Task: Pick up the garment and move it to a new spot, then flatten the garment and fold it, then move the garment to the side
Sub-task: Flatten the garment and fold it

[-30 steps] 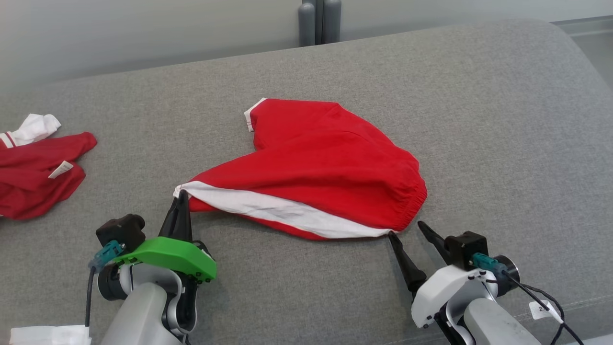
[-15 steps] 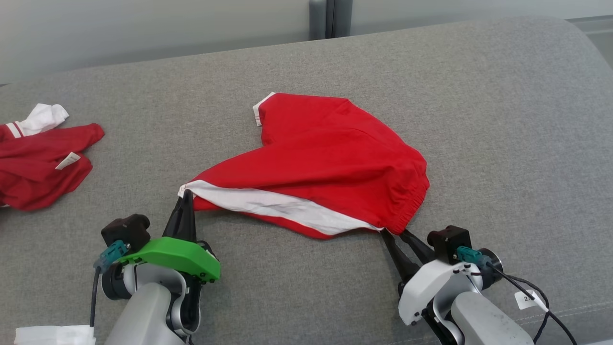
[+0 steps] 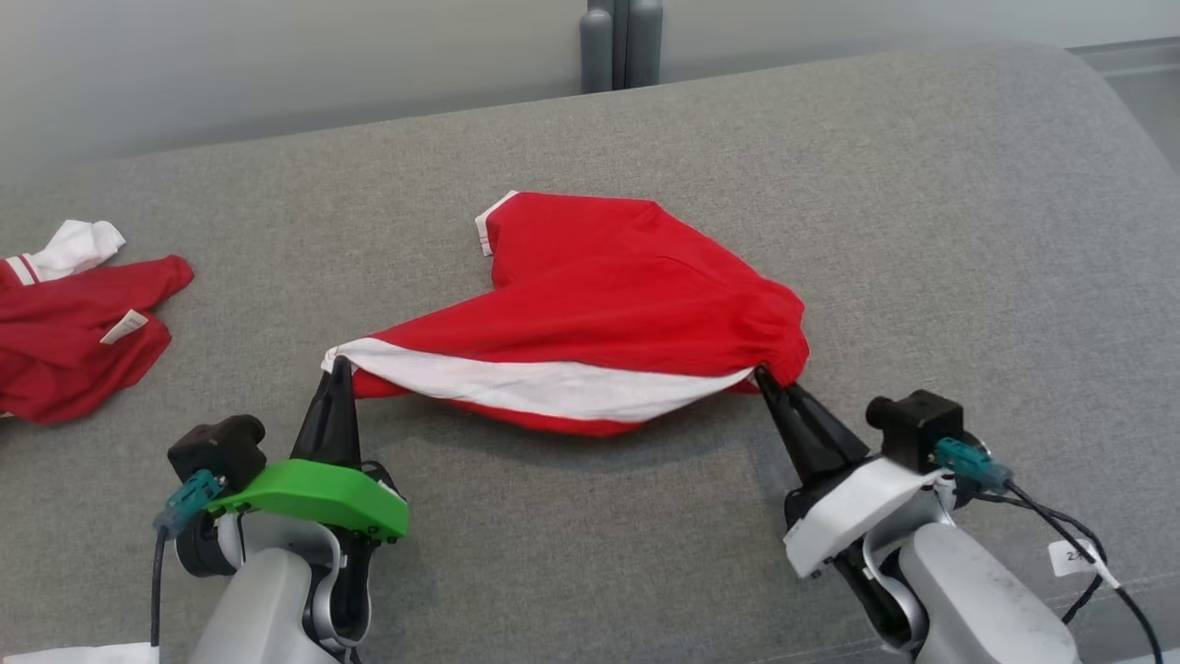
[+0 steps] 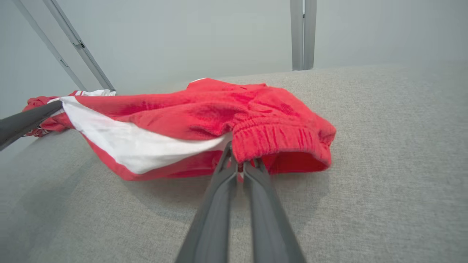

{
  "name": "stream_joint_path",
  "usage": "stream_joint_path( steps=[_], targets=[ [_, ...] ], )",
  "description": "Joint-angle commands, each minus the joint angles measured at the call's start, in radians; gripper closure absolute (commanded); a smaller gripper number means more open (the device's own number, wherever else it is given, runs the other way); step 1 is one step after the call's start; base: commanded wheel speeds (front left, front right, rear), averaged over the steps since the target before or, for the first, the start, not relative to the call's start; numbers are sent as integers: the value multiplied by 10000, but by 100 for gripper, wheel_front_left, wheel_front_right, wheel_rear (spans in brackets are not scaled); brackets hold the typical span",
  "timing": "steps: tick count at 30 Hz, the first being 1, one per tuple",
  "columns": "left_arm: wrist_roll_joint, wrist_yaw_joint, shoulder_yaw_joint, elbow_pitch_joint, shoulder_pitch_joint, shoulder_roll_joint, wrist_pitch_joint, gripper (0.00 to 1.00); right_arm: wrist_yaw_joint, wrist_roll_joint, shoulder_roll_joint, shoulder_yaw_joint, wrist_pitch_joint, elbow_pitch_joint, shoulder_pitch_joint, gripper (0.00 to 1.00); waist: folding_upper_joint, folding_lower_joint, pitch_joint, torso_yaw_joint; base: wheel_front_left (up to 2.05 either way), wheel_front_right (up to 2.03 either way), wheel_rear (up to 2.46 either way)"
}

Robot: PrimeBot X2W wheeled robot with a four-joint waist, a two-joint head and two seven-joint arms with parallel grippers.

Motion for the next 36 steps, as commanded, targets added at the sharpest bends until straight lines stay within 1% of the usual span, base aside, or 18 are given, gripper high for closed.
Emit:
stream_joint_path(
  steps=[1,8,12,16,18,22,26,29,32,34,36],
  targets=[
    [131,-54,107,-166,198,47,-33,100,1,106,-160,-113,-34,-318,182,100,0,0,-175,-101,0,0,0],
    [630,-242,711,-1684,775,-140,-33,100,1,277,-1008,-847,-34,-2560,726,100,0,0,-846,-370,0,0,0],
    [872,-350,956,-2947,1194,-281,-33,100,-1,334,-1329,-1383,-34,-3788,1098,100,0,0,-1251,-488,0,0,0],
    [1086,-355,1018,-4200,1529,-369,-33,100,1,356,-1589,-1745,-20,-4811,1408,100,0,0,-1554,-555,0,0,0],
    [1179,-301,982,-4806,1600,-324,-28,100,1,430,-1681,-1889,101,-5260,1461,100,0,0,-1639,-569,0,0,0],
    [1407,-180,948,-5984,1420,-42,268,100,1,489,-1874,-2117,471,-5929,1358,100,0,0,-1732,-562,0,0,0],
    [1553,-93,948,-7074,849,281,807,100,1,450,-1955,-2353,867,-6186,949,100,0,0,-1688,-476,0,0,0],
    [1561,-83,1007,-7372,200,552,1328,100,1,567,-2009,-2260,1252,-6034,418,100,0,0,-1536,-392,0,0,0],
    [1262,-143,1045,-7033,-635,552,1855,100,-1,771,-2109,-1962,1603,-5465,-486,100,0,0,-1227,-304,0,0,0],
    [1176,-219,1080,-6472,-1433,682,2180,100,1,984,-2109,-1675,1793,-4923,-1329,100,0,0,-853,-243,0,0,0],
    [1199,-311,1062,-5633,-2284,817,2439,100,1,1093,-2051,-1338,1909,-4211,-2352,100,0,0,-466,-224,0,0,0]
  ],
)
